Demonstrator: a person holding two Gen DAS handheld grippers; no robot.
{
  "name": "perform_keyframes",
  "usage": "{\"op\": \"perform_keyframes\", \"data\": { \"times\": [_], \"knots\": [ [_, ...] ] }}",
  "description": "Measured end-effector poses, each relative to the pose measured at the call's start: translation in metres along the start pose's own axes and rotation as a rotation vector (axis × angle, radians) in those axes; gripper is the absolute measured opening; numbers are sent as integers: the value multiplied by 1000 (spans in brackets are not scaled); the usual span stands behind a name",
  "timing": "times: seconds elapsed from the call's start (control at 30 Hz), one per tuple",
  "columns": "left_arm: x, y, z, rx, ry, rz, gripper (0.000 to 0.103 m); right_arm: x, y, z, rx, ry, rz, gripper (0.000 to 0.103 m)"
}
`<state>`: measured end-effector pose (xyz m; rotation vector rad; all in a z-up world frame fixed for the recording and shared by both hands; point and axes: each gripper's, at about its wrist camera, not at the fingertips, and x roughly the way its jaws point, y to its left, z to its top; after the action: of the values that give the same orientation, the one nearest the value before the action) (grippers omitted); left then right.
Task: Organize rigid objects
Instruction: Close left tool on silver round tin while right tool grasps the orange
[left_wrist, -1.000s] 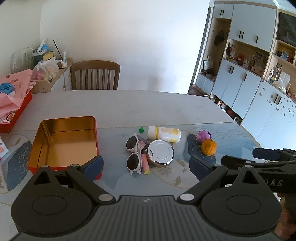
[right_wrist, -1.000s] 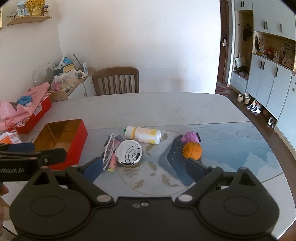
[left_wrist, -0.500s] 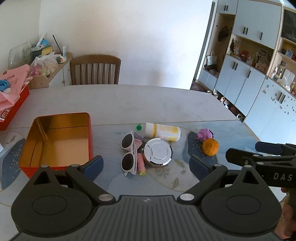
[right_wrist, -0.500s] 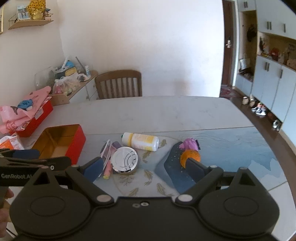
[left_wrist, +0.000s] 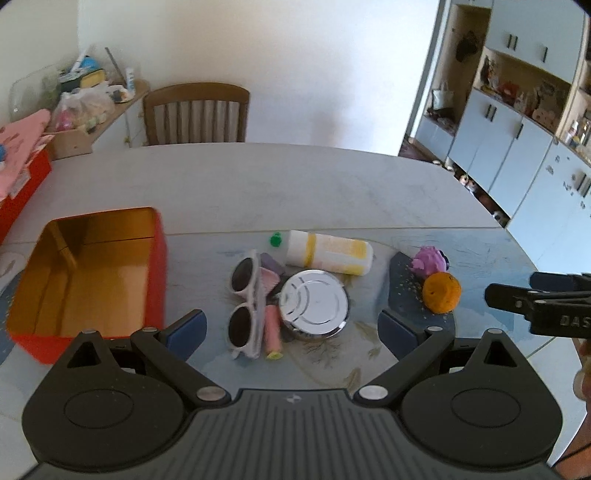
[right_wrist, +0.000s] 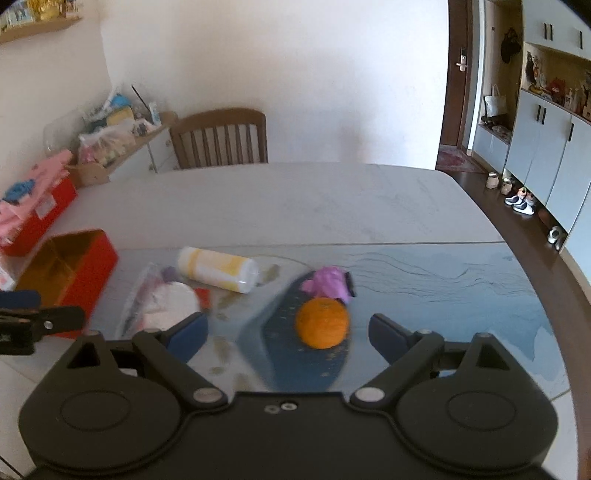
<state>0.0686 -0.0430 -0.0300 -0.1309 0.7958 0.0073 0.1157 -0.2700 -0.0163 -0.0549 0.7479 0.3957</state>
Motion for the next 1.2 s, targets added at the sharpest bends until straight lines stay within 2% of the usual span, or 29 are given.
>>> {"op": "perform_keyframes", "data": {
  "times": [0.33,0.53,0.73,1.0,1.13,1.2],
  "knots": [
    [62,-23,9,30,64,20,100,51,-22,6,-84,108,46,81],
    [98,-28,11,43,94,32,100,75,-28,9,-96,149,69,81],
    [121,-42,7,128,115,61,100,94,-31,6,-90,187,82,78],
    [137,-45,7,149,112,84,99,107,-34,6,-72,200,80,72],
    [142,-42,7,132,115,84,98,109,-36,7,-69,202,76,62],
    [142,-43,7,128,110,84,95,109,-36,7,-66,202,81,58]
  ]
}}
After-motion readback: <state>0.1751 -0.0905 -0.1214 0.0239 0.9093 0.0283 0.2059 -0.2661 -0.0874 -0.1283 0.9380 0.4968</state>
